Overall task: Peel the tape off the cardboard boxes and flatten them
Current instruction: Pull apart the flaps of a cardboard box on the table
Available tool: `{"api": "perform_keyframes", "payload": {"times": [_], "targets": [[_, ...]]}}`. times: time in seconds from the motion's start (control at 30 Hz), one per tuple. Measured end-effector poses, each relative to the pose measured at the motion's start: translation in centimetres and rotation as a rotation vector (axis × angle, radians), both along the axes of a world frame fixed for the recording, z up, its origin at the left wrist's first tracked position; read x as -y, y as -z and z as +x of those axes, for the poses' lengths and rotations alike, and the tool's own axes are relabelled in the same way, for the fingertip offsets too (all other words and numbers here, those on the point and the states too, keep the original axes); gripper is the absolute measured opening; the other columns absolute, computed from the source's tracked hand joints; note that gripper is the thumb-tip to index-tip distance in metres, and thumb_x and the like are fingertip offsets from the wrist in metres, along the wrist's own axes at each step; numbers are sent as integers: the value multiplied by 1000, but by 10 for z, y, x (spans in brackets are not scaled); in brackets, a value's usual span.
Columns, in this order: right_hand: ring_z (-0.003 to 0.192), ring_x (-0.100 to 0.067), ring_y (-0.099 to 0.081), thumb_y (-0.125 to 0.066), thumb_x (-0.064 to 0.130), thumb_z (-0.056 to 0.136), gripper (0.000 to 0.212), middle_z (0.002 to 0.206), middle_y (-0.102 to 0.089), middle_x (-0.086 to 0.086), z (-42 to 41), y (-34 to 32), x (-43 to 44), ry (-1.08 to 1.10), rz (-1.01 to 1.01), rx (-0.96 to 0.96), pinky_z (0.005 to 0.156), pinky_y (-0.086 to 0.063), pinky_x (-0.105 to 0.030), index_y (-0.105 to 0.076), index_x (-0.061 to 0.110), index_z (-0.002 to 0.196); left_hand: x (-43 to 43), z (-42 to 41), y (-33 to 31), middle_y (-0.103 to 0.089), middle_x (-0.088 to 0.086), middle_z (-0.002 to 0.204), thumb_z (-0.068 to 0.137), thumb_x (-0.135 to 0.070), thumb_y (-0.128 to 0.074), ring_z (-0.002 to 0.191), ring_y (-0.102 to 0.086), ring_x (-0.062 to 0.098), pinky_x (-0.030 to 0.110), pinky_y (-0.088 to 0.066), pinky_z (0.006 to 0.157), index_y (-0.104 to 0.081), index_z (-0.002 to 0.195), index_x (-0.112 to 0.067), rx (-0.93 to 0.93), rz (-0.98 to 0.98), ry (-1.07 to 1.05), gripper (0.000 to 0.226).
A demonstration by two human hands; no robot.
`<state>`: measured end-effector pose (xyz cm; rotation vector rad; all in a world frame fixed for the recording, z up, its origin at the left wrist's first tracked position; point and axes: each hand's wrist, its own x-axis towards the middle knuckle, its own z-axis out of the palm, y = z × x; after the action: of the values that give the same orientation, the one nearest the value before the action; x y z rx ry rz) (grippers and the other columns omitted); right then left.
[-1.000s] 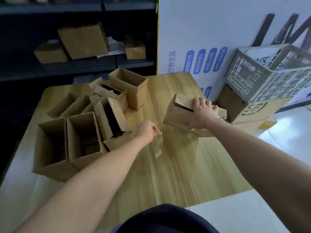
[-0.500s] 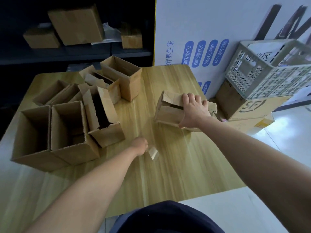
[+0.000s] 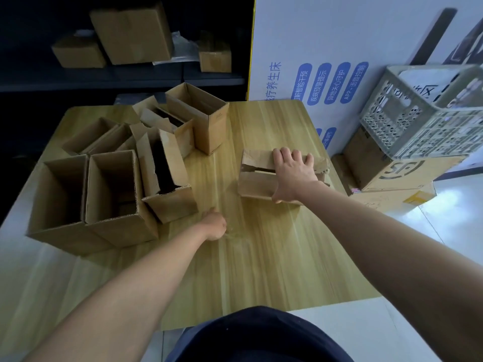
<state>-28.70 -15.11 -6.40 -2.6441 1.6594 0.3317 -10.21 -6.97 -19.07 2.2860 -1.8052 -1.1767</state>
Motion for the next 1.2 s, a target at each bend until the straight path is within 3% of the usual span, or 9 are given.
{"api": "perform_keyframes", "payload": {"times": [0.17, 0.3, 0.37, 0.5, 0.67, 0.8, 0.93, 1.03, 1.2], "targets": [[134, -33, -25, -83, 48, 59, 116, 143, -25, -6, 1, 0, -1, 7, 4, -18, 112, -17, -61, -12, 13, 145, -3, 4, 2, -64, 17, 117, 93, -7, -52, 112, -59, 28, 30, -43, 94, -66, 92, 4, 0, 32, -18, 18], [134, -32, -25, -83, 48, 58, 118, 143, -25, -6, 3, 1, -2, 17, 6, -27, 112, -18, -61, -12, 12, 145, -4, 7, 9, -61, 10, 86, 82, 1, -64, 83, -60, 20, 18, -45, 65, -62, 72, -6, -8, -6, -44, 12], [134, -32, -25, -84, 48, 57, 119, 143, -25, -6, 4, 0, -2, 25, 8, -25, 112, -18, -61, -12, 13, 146, -5, 8, 9, -66, 15, 91, 79, 1, -68, 87, -64, 26, 23, -45, 70, -66, 82, 1, -9, -45, -81, 4], [134, -32, -25, -83, 48, 58, 119, 143, -25, -6, 6, -1, -2, 34, 16, -29, 112, -18, -61, -12, 13, 146, -3, 12, 5, -59, 19, 111, 79, -4, -71, 100, -59, 32, 28, -40, 73, -56, 105, 5, 39, -121, -122, 32], [134, -32, -25, -84, 48, 58, 119, 142, -25, -6, 7, 0, -3, 41, 13, -28, 112, -17, -60, -12, 13, 146, -11, 5, 8, -34, 20, 141, 80, -2, -70, 124, -45, 34, 36, -40, 98, -18, 143, -2, 58, -78, -72, 82], [134, -33, -25, -84, 47, 57, 120, 143, -24, -6, 7, 0, -4, 40, 15, -26, 112, -17, -61, -11, 13, 146, -9, 11, 3, -48, 15, 136, 79, -3, -70, 111, -51, 25, 26, -40, 88, -45, 130, -5, -23, 56, -21, 56], [133, -32, -25, -85, 48, 56, 120, 142, -25, -5, 6, 0, -5, 37, 14, -21, 112, -17, -61, -12, 13, 145, 1, 12, -9, -40, 18, 145, 86, 5, -57, 125, -50, 31, 32, -45, 101, -26, 147, -4, -177, 113, -132, 69], [132, -32, -26, -85, 49, 56, 121, 142, -26, -5, 5, 1, -7, 35, 15, -22, 112, -17, -60, -11, 13, 146, 5, 14, -17, -44, 18, 140, 86, 10, -54, 116, -56, 33, 37, -54, 88, -22, 148, -6, -252, 80, -252, 71], [131, -32, -27, -85, 49, 56, 122, 142, -26, -5, 4, 1, -9, 31, 11, -15, 112, -17, -60, -12, 12, 146, -2, 18, -19, -42, 16, 142, 77, 7, -69, 107, -64, 28, 36, -53, 91, -30, 146, -9, 20, -9, -209, 81]]}}
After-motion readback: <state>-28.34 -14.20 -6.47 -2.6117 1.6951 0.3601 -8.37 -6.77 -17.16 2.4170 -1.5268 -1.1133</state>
